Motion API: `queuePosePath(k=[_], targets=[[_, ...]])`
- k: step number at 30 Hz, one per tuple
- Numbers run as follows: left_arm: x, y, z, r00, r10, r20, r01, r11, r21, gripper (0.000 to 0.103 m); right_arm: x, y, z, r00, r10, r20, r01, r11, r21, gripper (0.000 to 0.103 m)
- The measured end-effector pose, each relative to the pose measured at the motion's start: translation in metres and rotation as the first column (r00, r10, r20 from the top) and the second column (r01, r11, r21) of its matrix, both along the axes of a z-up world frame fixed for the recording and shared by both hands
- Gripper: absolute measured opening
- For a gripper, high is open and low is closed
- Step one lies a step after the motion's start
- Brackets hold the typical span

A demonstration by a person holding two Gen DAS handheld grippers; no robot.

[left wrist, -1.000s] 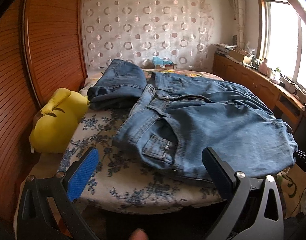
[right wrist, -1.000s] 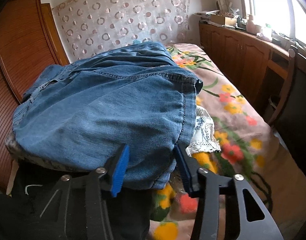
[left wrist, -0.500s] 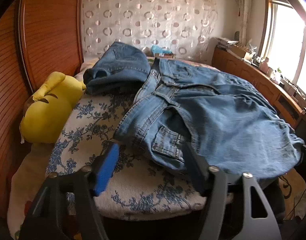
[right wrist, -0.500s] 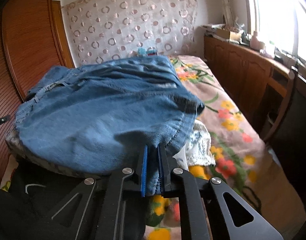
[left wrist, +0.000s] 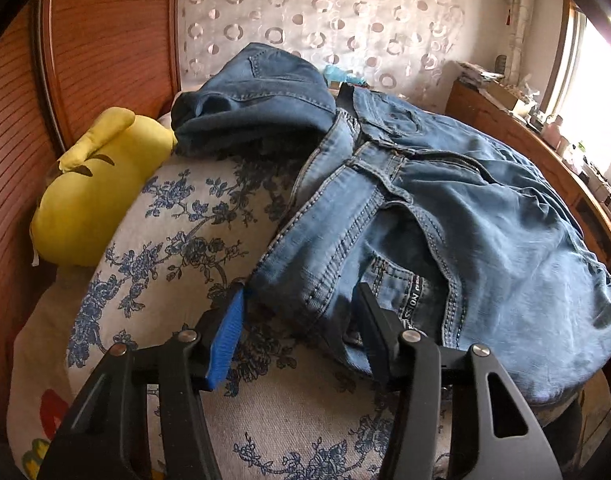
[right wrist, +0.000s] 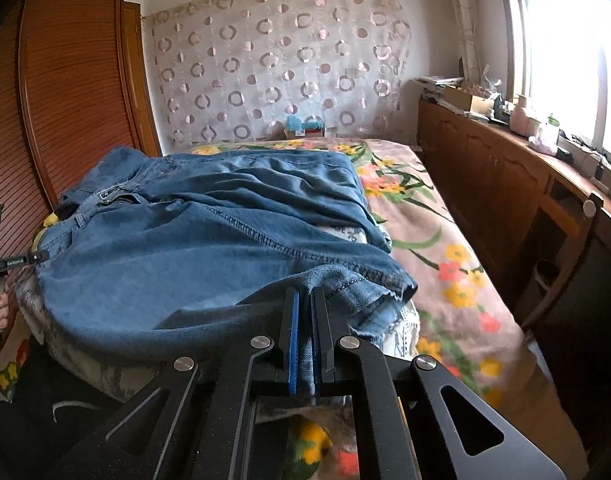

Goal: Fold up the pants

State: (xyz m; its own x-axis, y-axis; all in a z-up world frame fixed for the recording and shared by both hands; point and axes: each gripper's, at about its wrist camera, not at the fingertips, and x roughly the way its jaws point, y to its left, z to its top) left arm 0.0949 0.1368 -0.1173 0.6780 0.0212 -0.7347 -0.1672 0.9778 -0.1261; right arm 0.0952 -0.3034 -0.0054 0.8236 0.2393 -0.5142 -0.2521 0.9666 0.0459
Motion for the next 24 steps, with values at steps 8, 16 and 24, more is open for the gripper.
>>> queuePosePath(k=[8,16,24], targets=[[-0.004,-0.002,0.001,0.999,-0.014,-0.029,0.012,0.999,-0.046,0.056,0.019,0.006,0.000,1.000,0.005,-0.014,-0.006,1.000,-0.020,0.005],[0.005,-0.001,0.002,0.999,-0.012,-0.048,0.009,0.997,-0.073,0.031,0.039,0.014,0.014,0.999,0.020,-0.032,-0.021,0.999,-0.038,0.005],[0.008,-0.008,0.043,0.998,-0.058,0.037,0.059,0.997,-0.044,0.013,0.049,0.010,0.030,1.000,0.019,-0.010,-0.020,0.999,-0.039,0.004]])
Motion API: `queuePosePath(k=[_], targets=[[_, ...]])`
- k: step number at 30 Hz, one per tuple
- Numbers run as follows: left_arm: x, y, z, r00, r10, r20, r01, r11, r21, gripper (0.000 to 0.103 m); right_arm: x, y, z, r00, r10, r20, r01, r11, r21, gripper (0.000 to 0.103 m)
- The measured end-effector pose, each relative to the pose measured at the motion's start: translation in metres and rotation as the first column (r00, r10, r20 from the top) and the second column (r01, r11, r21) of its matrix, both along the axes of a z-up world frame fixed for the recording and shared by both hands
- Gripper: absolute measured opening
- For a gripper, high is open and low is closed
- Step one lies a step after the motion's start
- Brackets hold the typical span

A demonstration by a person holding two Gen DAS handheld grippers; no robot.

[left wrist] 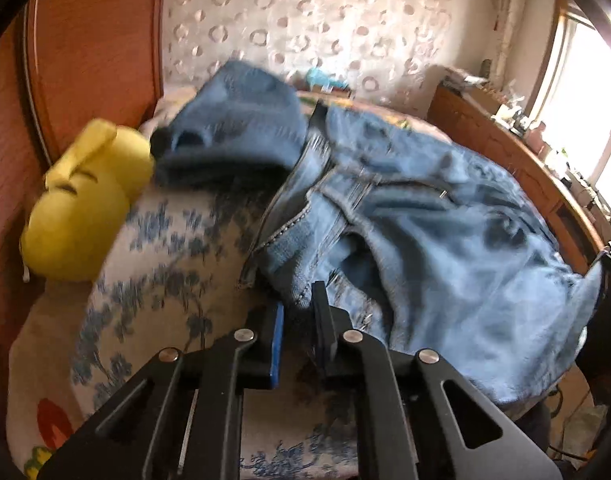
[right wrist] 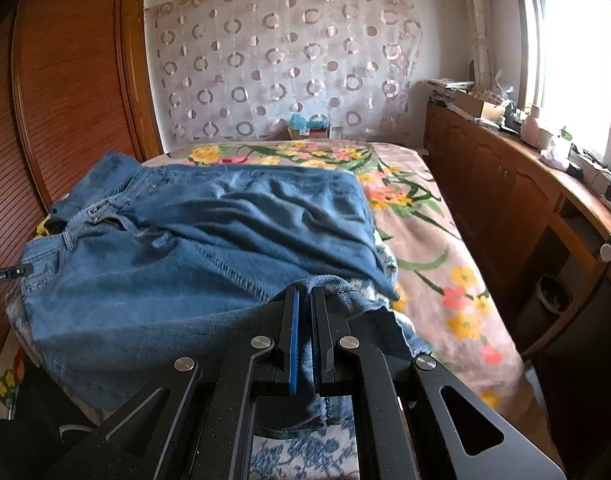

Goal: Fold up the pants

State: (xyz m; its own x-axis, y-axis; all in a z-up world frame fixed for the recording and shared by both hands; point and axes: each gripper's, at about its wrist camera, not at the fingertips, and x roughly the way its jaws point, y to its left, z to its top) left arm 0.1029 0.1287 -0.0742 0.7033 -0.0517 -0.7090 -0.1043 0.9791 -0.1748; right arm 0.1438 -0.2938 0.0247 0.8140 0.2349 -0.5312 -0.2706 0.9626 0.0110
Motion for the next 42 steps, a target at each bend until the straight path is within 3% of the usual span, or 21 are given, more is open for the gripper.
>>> queuePosePath(k=[8,21,34,42], targets=[[0.016,-0.007,0.051,0.995,-0.024,0.092,0.023,1.000,0.006,0.013,0.011,-0.005,0.015,0.999,-0.028,0.044,0.027,0.999,0.019,0.004],[0.071,-0.018,0.085,0.990,-0.058,0.129,0.054,0.998,0.035,0.013,0.043,-0.003,0.015,0.995,-0.068,0.073,0.065,0.997,0.049,0.004],[0.123,-0.029,0.073,0.987,-0.105,0.118,0.100,0.994,0.041,0.013,0.073,0.003,-0.004,0.994,-0.103,0.032,0.101,0.994,0.041,0.004],[0.158,-0.029,0.081,0.983,-0.117,0.144,0.115,0.993,0.027,0.013,0.093,0.003,0.021,0.983,-0.165,0.082,0.164,0.986,0.021,0.002]])
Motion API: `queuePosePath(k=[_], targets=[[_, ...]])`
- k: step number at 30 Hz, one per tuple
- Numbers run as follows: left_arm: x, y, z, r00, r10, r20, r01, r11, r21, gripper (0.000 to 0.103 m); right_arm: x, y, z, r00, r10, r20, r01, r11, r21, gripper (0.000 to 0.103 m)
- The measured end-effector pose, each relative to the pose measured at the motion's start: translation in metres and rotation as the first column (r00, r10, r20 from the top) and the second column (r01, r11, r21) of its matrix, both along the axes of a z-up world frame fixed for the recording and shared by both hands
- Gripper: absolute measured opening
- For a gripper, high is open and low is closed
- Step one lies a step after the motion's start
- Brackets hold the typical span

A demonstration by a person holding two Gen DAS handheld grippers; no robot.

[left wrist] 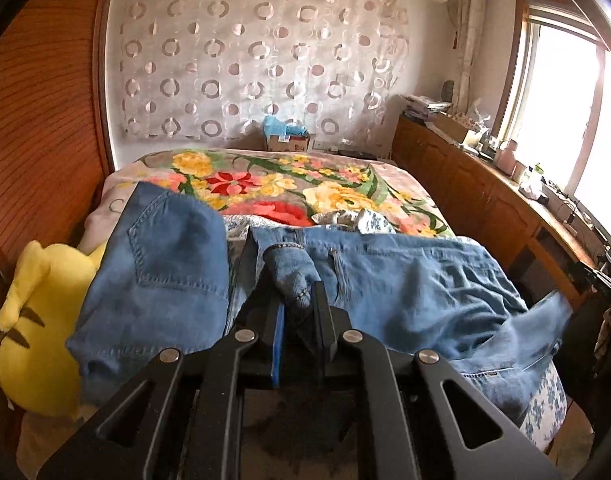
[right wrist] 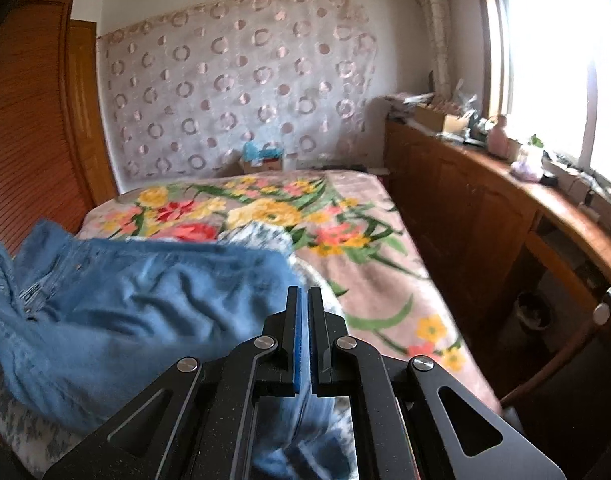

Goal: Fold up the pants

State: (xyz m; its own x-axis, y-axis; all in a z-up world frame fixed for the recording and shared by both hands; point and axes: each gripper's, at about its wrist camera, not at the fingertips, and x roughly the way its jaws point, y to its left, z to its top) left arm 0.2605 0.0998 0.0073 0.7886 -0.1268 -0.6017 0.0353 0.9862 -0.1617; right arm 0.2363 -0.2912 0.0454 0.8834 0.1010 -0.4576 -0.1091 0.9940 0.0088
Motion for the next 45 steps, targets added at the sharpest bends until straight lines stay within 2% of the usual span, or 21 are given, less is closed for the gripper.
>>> queuePosePath(k=[2,4,10,13,15,17,24,30,36,37,38,39,40,42,45], targets=[[0.009,-0.002,0.001,1.000,-0.003,0.005,0.003,1.000,0.003,0.013,0.005,-0.003,0.004,1.000,-0.013,0.005,0.013,1.000,0.009,0.000],[0.017,-0.007,0.000,1.000,-0.014,0.003,0.014,1.000,0.020,0.013,0.013,0.000,0.000,1.000,0.019,-0.025,-0.019,1.000,0.023,0.000],[0.024,-0.008,-0.013,0.999,-0.016,-0.028,0.016,1.000,0.024,0.013,0.016,0.015,-0.038,0.989,0.048,-0.137,-0.047,0.999,0.011,0.001],[0.024,-0.007,-0.020,0.999,-0.010,-0.042,0.010,1.000,0.021,0.013,0.008,0.020,-0.060,0.979,0.060,-0.197,-0.052,0.998,0.042,0.021],[0.023,-0.006,-0.026,0.999,-0.006,-0.050,0.007,1.000,0.015,0.013,-0.001,0.022,-0.072,0.974,0.060,-0.220,-0.051,0.998,0.049,0.039],[0.021,-0.008,-0.030,0.998,-0.004,-0.056,0.004,1.000,0.013,0.013,-0.005,0.019,-0.078,0.969,0.066,-0.237,-0.050,0.996,0.075,0.048],[0.016,-0.009,-0.035,0.998,-0.005,-0.061,0.006,1.000,0.009,0.013,-0.019,0.007,-0.091,0.956,0.050,-0.290,-0.014,0.992,0.124,0.052],[0.015,-0.009,-0.036,0.998,-0.010,-0.062,0.010,1.000,0.013,0.013,-0.022,-0.009,-0.085,0.950,0.023,-0.311,0.023,0.989,0.144,0.057],[0.012,-0.008,-0.040,0.998,-0.010,-0.061,0.011,1.000,0.010,0.013,-0.021,-0.008,-0.080,0.948,0.045,-0.315,0.014,0.983,0.183,0.054],[0.011,-0.008,-0.040,0.998,-0.010,-0.062,0.010,1.000,0.010,0.013,-0.020,-0.008,-0.080,0.949,0.054,-0.310,0.005,0.982,0.188,0.048],[0.012,-0.008,-0.040,0.998,-0.009,-0.062,0.010,1.000,0.008,0.013,-0.018,-0.007,-0.078,0.951,0.058,-0.304,-0.002,0.983,0.183,0.026],[0.010,-0.007,-0.040,0.998,-0.007,-0.058,0.007,1.000,0.003,0.013,-0.018,-0.007,-0.076,0.955,0.044,-0.293,0.004,0.987,0.163,0.019],[0.008,-0.006,-0.039,0.999,-0.005,-0.054,0.005,1.000,-0.003,0.013,-0.018,-0.007,-0.074,0.958,0.046,-0.282,-0.001,0.988,0.157,0.019],[0.007,-0.007,-0.035,0.999,-0.006,-0.041,0.006,1.000,-0.014,0.013,-0.020,-0.007,-0.066,0.970,0.046,-0.238,-0.012,0.990,0.141,0.012],[0.010,-0.008,-0.024,1.000,-0.007,-0.016,0.007,1.000,-0.018,0.013,-0.022,-0.011,-0.048,0.985,0.033,-0.169,-0.013,0.993,0.117,0.011]])
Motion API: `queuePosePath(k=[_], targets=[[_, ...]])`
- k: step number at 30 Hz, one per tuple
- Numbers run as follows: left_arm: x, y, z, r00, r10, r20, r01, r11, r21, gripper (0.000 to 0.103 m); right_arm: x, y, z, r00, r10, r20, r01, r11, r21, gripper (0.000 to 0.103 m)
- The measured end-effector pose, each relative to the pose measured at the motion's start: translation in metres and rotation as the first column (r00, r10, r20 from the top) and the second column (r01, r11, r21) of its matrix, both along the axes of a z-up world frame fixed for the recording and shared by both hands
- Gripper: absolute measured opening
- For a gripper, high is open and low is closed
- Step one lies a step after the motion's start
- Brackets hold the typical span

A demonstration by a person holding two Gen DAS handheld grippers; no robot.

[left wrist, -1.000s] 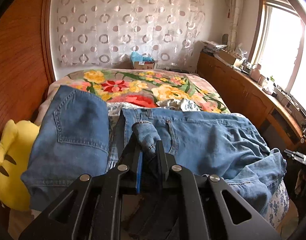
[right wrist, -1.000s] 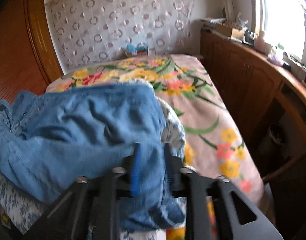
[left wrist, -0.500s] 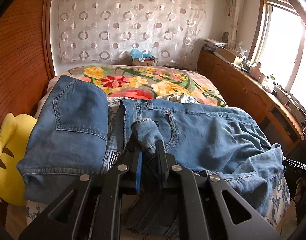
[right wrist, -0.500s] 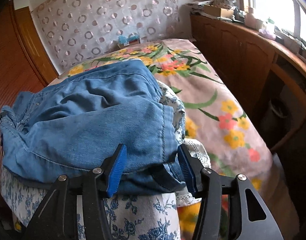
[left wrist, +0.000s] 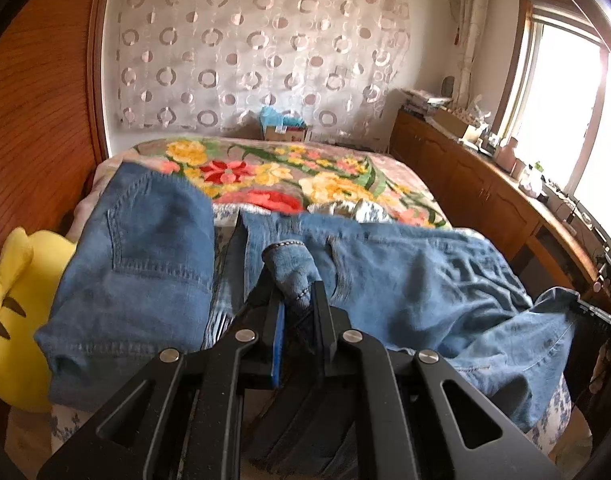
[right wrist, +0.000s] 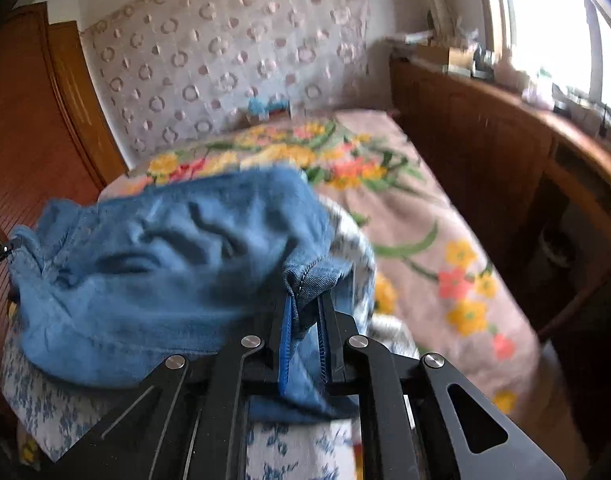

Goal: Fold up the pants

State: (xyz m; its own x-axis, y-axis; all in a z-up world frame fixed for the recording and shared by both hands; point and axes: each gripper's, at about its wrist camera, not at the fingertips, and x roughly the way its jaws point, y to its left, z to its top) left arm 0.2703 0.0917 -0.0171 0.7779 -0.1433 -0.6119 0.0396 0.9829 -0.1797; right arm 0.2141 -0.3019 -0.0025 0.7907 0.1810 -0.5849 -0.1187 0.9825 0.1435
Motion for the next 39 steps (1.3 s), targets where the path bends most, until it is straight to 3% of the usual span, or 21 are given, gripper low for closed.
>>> queuePosePath(k=[8,12,17,24,26,30,32,34,37,39], targets=[[0.039,0.008,0.034,0.997,0.028,0.075,-0.027,0.999,-0.019,0.013,0.019,-0.016,0.055,0.985,-0.035,0.171,0.048,0.996,-0.072,0.010],[0.064,0.004,0.043,0.995,0.035,0.095,-0.034,0.999,-0.010,0.013,0.034,-0.013,0.067,0.973,-0.043,0.225,0.067,0.993,-0.099,0.010],[0.101,0.001,0.043,0.995,0.035,0.094,-0.035,0.999,-0.003,0.013,0.059,0.006,0.056,0.972,-0.048,0.229,0.084,0.985,-0.153,0.010],[0.140,-0.006,0.014,0.999,0.032,-0.001,-0.032,0.999,0.014,0.014,0.101,0.028,0.038,0.984,-0.081,0.158,0.112,0.973,-0.201,0.010],[0.145,-0.006,0.003,0.998,0.028,-0.048,-0.027,0.999,0.017,0.020,0.115,0.033,0.031,0.988,-0.090,0.126,0.115,0.971,-0.209,0.010],[0.140,-0.005,-0.007,0.995,-0.003,-0.095,0.005,1.000,0.011,0.049,0.130,0.043,0.015,0.993,-0.099,0.071,0.113,0.967,-0.229,0.010],[0.133,-0.003,-0.008,0.994,-0.009,-0.108,0.012,1.000,0.020,0.056,0.135,0.049,0.009,0.993,-0.101,0.054,0.111,0.964,-0.242,0.010],[0.124,0.000,-0.008,0.994,-0.012,-0.109,0.015,1.000,0.022,0.070,0.144,0.053,0.011,0.994,-0.103,0.042,0.110,0.961,-0.253,0.010],[0.108,0.008,-0.008,0.995,0.006,-0.097,-0.004,1.000,0.024,0.070,0.157,0.048,0.020,0.993,-0.112,0.023,0.115,0.962,-0.248,0.011],[0.097,0.011,-0.010,0.995,0.027,-0.091,-0.021,0.998,0.063,0.070,0.161,0.044,0.025,0.993,-0.121,0.005,0.118,0.964,-0.236,0.025]])
